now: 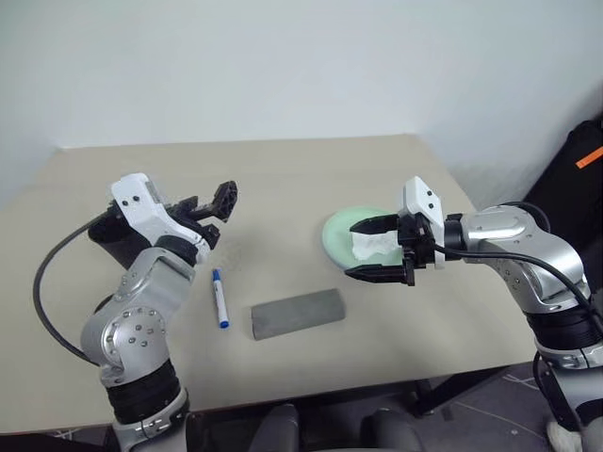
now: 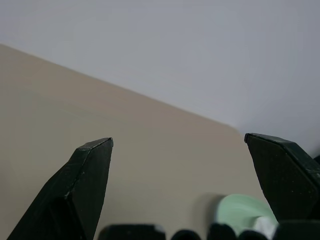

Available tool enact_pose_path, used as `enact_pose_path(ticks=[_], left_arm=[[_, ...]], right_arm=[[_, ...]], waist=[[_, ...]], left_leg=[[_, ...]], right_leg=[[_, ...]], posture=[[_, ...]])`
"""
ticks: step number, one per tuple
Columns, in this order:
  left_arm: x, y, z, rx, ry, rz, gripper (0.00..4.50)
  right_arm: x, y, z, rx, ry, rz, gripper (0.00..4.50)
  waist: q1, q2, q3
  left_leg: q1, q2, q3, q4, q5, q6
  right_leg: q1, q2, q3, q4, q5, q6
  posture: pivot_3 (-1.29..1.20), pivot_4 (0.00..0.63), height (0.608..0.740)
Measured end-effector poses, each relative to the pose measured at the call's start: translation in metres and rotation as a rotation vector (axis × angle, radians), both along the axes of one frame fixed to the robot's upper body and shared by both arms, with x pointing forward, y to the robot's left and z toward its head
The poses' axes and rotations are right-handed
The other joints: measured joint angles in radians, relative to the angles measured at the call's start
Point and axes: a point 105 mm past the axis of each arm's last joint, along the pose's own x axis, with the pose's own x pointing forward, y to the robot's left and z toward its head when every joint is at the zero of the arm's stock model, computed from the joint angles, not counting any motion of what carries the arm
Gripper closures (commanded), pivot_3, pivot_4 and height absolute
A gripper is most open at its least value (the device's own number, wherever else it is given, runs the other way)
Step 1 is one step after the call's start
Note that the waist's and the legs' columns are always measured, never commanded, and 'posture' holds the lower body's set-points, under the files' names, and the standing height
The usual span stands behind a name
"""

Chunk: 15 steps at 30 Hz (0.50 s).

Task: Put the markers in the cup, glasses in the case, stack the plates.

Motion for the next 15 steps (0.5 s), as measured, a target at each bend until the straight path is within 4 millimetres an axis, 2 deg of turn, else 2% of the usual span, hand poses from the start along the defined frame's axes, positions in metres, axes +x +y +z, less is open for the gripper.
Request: enact_pose_path(ticks=[6, 11, 15], left_arm=[[-0.003, 0.007, 0.003, 0.124, 0.04, 0.043, 0.01], [-0.006, 0.018, -0.012, 0.307, 0.185, 0.065, 0.01], [-0.011, 0.013, -0.035, 0.352, 0.334, 0.038, 0.01]], right_arm=[[0.0, 0.0, -0.001, -0.003, 0.009, -0.004, 0.0], [0.0, 0.0, -0.001, -0.004, 0.01, -0.005, 0.0], [0.0, 0.0, -0.001, -0.003, 0.011, -0.003, 0.0]], waist=[[0.001, 0.0, 0.0], [0.0, 0.0, 0.0], [0.001, 0.0, 0.0]], left_leg=[[0.0, 0.0, 0.0, 0.0, 0.0, 0.0], [0.0, 0.0, 0.0, 0.0, 0.0, 0.0], [0.0, 0.0, 0.0, 0.0, -0.001, -0.002]], right_leg=[[0.0, 0.0, 0.0, 0.0, 0.0, 0.0], [0.0, 0.0, 0.0, 0.0, 0.0, 0.0], [0.0, 0.0, 0.0, 0.0, 0.0, 0.0]], posture=[[0.0, 0.0, 0.704], [0.0, 0.0, 0.704], [0.0, 0.0, 0.704]])
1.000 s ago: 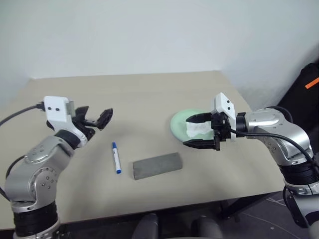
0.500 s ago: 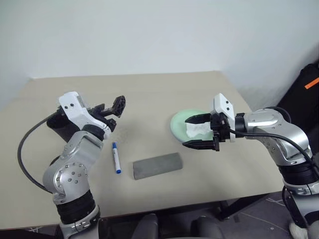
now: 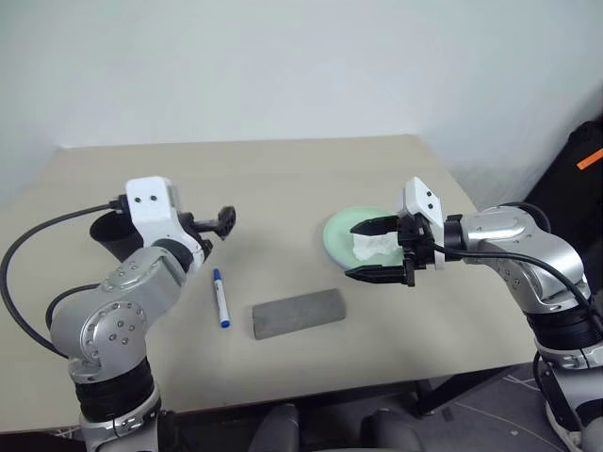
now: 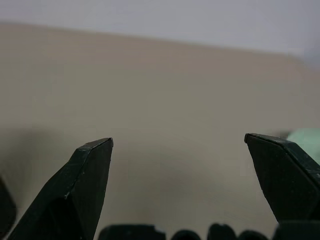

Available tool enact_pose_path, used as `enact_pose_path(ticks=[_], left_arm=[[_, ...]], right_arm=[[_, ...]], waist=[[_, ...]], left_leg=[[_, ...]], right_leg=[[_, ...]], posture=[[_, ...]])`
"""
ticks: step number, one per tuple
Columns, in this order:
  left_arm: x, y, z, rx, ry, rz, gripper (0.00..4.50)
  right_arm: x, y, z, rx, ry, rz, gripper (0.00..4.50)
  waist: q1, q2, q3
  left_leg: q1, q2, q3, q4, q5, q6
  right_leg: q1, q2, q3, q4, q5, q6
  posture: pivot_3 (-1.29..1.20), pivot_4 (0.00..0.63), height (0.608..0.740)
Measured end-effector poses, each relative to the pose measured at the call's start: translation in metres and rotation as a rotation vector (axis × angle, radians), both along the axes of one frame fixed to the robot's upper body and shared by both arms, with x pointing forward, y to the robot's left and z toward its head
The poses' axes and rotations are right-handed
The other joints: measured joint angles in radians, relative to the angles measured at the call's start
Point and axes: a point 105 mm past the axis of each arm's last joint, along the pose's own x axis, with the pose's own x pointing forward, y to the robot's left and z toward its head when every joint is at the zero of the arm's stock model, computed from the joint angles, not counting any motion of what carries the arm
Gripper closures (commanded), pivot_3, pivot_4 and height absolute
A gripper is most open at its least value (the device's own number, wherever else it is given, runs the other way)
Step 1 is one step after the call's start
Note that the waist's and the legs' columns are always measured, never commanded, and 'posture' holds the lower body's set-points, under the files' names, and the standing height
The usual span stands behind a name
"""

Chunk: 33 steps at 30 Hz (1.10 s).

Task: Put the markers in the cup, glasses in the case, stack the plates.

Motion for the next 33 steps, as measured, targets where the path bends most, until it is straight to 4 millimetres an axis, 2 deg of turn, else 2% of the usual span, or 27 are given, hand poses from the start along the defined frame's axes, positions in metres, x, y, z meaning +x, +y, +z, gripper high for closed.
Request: enact_pose_path(ticks=[5, 12, 25, 33], left_arm=[[-0.006, -0.01, -0.024, -0.002, 0.16, 0.009, 0.01], [-0.015, 0.001, -0.046, -0.002, 0.299, 0.149, 0.01], [-0.033, 0.008, -0.08, 0.007, 0.424, 0.234, 0.01], [-0.035, 0.006, -0.088, -0.022, 0.457, 0.266, 0.01]], right_arm=[[0.0, 0.0, 0.0, 0.0, 0.002, 0.0, 0.0], [-0.001, 0.0, -0.001, -0.004, 0.015, 0.009, 0.0], [-0.002, -0.001, -0.001, -0.007, 0.017, 0.016, 0.0], [-0.002, 0.0, -0.001, -0.006, 0.017, 0.016, 0.0]], waist=[[-0.001, 0.0, 0.0], [0.0, -0.001, 0.0], [0.0, -0.001, 0.0], [-0.001, -0.001, 0.0]], left_leg=[[0.0, 0.0, 0.0, 0.0, 0.001, 0.001], [0.0, -0.001, -0.001, 0.0, 0.0, 0.001], [0.0, -0.001, -0.001, 0.0, -0.001, -0.002], [0.0, -0.001, -0.001, 0.0, -0.001, -0.002]], right_leg=[[0.0, 0.0, 0.0, 0.0, 0.0, 0.0], [0.0, 0.0, 0.0, 0.0, 0.0, 0.0], [0.0, 0.0, 0.0, 0.0, 0.0, 0.0], [-0.001, 0.0, 0.0, 0.0, 0.0, 0.0]], posture=[[0.0, 0.0, 0.704], [0.0, 0.0, 0.704], [0.0, 0.0, 0.704], [0.0, 0.0, 0.704]])
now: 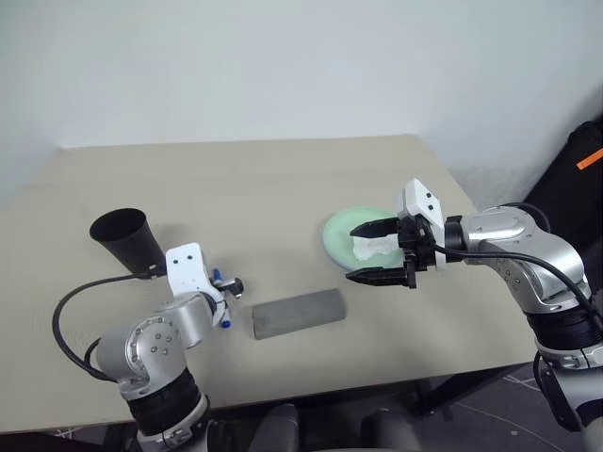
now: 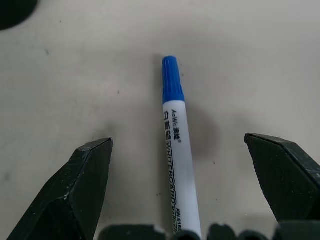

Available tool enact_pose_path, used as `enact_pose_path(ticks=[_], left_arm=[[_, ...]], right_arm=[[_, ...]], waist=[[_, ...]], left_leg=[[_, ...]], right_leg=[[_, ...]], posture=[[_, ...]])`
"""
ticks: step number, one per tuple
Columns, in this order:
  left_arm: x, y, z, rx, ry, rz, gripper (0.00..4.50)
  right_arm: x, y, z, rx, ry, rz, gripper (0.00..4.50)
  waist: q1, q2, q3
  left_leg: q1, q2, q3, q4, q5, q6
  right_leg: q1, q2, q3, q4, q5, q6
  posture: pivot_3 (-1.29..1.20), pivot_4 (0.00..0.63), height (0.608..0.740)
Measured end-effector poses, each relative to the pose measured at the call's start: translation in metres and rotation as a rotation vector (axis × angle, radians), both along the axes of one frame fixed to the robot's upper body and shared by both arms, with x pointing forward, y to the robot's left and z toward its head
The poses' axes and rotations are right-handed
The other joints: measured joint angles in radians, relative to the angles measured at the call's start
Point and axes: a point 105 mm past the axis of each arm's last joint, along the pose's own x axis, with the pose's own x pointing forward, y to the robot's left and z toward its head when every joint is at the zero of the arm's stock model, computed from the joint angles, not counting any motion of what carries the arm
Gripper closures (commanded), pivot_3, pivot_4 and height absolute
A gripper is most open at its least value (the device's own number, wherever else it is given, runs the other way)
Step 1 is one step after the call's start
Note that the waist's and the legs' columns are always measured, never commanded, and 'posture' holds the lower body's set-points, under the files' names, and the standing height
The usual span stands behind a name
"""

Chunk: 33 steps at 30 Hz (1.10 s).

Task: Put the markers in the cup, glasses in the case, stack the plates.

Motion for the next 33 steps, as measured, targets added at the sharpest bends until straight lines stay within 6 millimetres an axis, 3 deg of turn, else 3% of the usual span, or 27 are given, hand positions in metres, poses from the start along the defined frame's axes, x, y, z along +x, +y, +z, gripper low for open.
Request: enact_pose_path(ticks=[6, 21, 24, 33], left_arm=[[0.008, 0.008, 0.003, 0.04, 0.025, 0.046, 0.01], [0.009, 0.007, -0.004, 0.06, 0.079, 0.059, 0.01], [0.009, 0.008, -0.004, 0.069, 0.085, 0.056, 0.61], [0.007, 0.018, -0.005, 0.099, 0.102, 0.076, 3.62]], right_arm=[[0.001, 0.002, 0.0, 0.007, -0.004, -0.007, 0.0], [0.0, 0.006, 0.002, 0.017, -0.02, -0.008, 0.0], [-0.001, 0.006, 0.003, 0.017, -0.023, -0.006, 0.0], [-0.002, 0.007, 0.003, 0.019, -0.026, -0.003, 0.0]], waist=[[0.0, 0.0, 0.0], [0.0, 0.0, 0.0], [0.0, 0.0, 0.0], [0.007, 0.0, 0.0]], left_leg=[[0.0, 0.0, 0.0, 0.0, 0.0, 0.0], [0.0, 0.0, 0.0, 0.0, 0.0, 0.0], [0.0, 0.0, 0.0, 0.0, 0.0, 0.0], [0.0, -0.001, 0.0, 0.0, 0.0, 0.0]], right_leg=[[0.0, 0.0, 0.0, 0.0, 0.0, 0.0], [0.0, 0.0, 0.0, 0.0, 0.0, 0.0], [0.0, 0.0, 0.0, 0.0, 0.0, 0.0], [0.0, -0.001, 0.0, 0.0, 0.0, 0.0]], posture=[[0.0, 0.0, 0.704], [0.0, 0.0, 0.704], [0.0, 0.0, 0.704], [0.0, 0.0, 0.704]])
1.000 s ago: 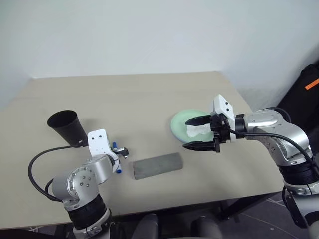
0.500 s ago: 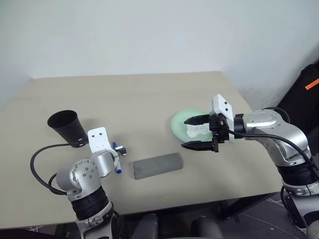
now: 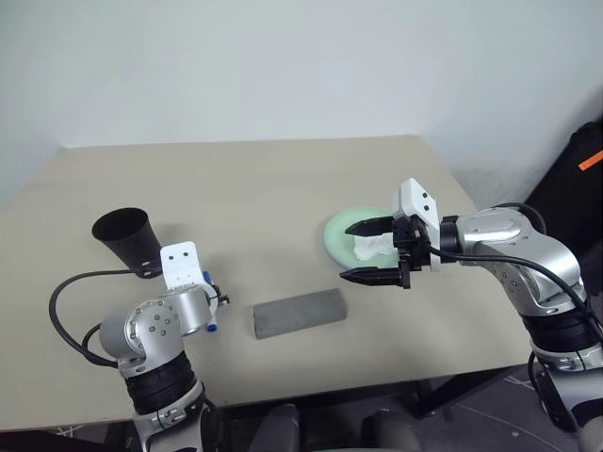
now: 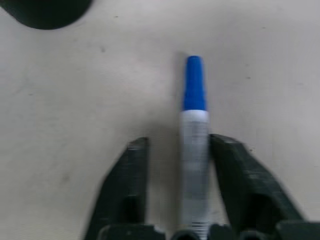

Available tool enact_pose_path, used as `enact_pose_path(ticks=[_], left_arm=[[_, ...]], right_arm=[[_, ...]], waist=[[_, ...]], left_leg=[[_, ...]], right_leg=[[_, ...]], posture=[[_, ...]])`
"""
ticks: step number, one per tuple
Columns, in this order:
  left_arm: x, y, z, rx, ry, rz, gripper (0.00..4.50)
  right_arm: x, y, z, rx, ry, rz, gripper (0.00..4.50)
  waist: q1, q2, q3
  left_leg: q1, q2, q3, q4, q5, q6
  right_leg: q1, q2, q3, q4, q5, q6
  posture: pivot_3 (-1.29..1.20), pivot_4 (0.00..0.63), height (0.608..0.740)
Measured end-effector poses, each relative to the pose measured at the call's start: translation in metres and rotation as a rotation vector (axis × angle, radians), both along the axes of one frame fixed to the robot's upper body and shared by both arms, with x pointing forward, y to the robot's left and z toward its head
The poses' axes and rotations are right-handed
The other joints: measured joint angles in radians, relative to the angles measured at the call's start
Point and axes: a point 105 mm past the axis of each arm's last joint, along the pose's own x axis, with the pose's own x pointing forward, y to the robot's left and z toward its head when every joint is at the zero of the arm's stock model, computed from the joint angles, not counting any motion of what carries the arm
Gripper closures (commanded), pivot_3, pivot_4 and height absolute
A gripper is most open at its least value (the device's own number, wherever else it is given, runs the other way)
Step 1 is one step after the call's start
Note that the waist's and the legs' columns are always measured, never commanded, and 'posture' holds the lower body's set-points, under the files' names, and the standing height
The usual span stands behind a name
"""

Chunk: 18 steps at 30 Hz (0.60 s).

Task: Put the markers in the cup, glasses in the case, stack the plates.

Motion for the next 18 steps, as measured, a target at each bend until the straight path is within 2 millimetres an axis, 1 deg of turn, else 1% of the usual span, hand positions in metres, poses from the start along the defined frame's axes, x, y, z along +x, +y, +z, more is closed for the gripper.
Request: enact_pose_path(ticks=[2, 3, 18], left_arm=[[-0.0003, -0.0001, -0.0003, -0.002, 0.0, -0.003, 4.3], [-0.0004, -0.0003, -0.0003, -0.003, 0.0, -0.005, 4.4], [0.0006, -0.0038, 0.0001, -0.008, 0.0, -0.034, 4.4]], right_arm=[[-0.0001, 0.0001, 0.0001, 0.0, 0.0, 0.0, 0.0], [-0.0002, 0.0002, 0.0001, 0.001, -0.001, 0.001, 0.0], [-0.0005, 0.0016, 0.0003, 0.006, -0.001, 0.005, 0.0]], waist=[[0.002, 0.0, 0.0], [0.002, 0.0, 0.0], [0.002, 0.0, 0.0]], left_leg=[[0.0, 0.0, 0.0, 0.0, 0.0, 0.0], [0.0, 0.0, 0.0, 0.0, 0.0, 0.0], [0.0, 0.0, 0.0, 0.0, 0.0, 0.0]], right_leg=[[0.0, 0.0, 0.0, 0.0, 0.0, 0.0], [0.0, 0.0, 0.0, 0.0, 0.0, 0.0], [0.0, 0.0, 0.0, 0.0, 0.0, 0.0]], posture=[[0.0, 0.0, 0.704], [0.0, 0.0, 0.704], [0.0, 0.0, 0.704]])
